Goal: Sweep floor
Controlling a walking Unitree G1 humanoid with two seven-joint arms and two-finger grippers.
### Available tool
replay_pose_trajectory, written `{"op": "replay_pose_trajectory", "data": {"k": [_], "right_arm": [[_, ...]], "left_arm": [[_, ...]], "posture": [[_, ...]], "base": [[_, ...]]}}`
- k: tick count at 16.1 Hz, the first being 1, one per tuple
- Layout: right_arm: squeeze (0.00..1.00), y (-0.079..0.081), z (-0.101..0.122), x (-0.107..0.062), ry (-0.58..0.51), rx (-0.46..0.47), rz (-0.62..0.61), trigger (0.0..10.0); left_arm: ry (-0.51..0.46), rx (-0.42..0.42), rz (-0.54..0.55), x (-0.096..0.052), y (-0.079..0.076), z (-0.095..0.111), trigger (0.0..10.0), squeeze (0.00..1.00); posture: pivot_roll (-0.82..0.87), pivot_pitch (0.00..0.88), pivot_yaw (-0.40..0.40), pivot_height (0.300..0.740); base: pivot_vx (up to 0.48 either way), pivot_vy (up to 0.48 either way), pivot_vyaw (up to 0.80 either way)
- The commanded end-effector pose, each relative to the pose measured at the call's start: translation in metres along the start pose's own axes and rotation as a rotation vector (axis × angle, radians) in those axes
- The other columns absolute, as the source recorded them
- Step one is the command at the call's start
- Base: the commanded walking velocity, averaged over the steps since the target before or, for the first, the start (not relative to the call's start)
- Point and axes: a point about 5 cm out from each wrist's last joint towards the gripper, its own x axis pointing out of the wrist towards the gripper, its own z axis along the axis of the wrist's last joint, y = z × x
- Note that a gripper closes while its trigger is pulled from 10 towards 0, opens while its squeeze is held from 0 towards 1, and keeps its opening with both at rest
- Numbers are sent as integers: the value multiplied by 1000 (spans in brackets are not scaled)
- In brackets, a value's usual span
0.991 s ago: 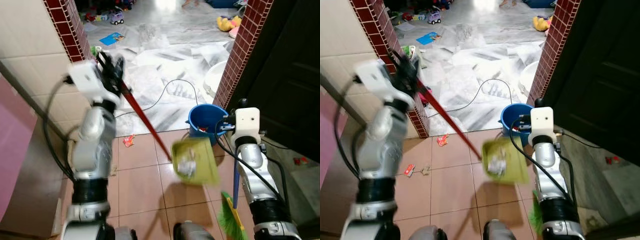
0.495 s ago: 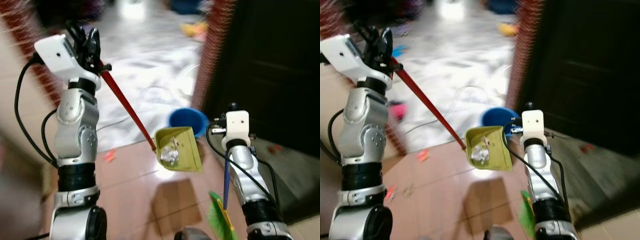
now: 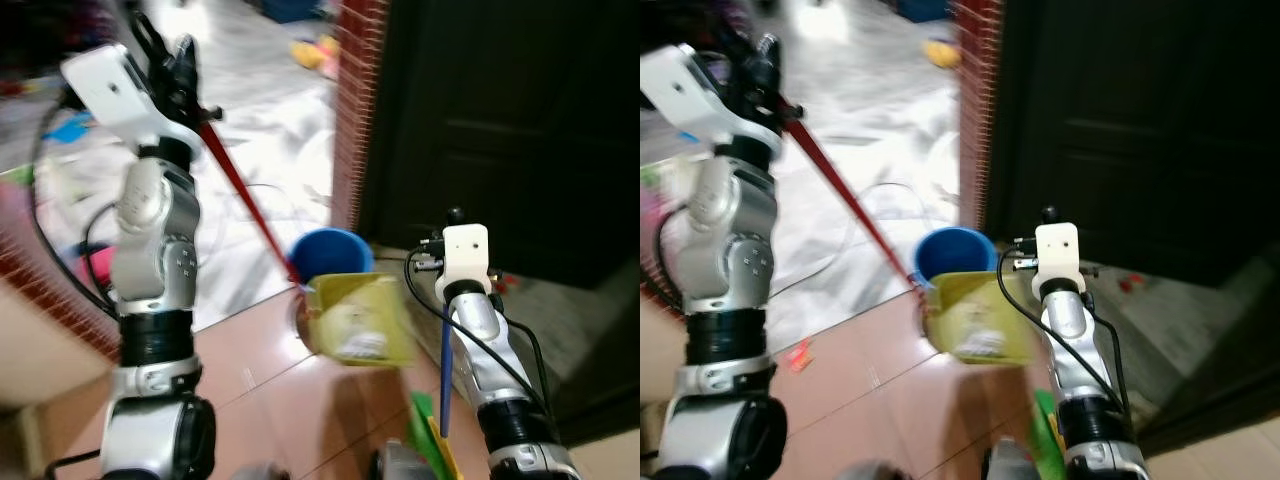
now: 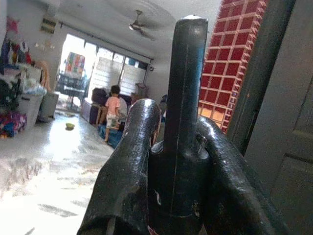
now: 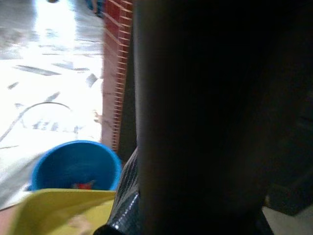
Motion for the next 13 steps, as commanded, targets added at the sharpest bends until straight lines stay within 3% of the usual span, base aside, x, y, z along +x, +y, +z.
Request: {"op": "replay_pose_trajectory", "data": {"k": [1, 8, 13], "right_arm": [[0, -4, 9, 3, -45, -11, -9, 10000], [0, 1, 7, 1, -44, -8, 18, 10000], [0, 3, 7, 1, -45, -5, 31, 10000]], "left_arm": [[-93, -46, -4, 4, -8, 17, 10000, 0], [-160, 82, 125, 8, 11, 29, 10000, 0], [-184, 125, 138, 11, 9, 31, 10000, 0]], "posture": [[-53, 0, 50, 740], [-51, 0, 52, 740], [-48, 0, 54, 740]], "base": [[386, 285, 0], [356, 322, 0], [376, 250, 0]]}}
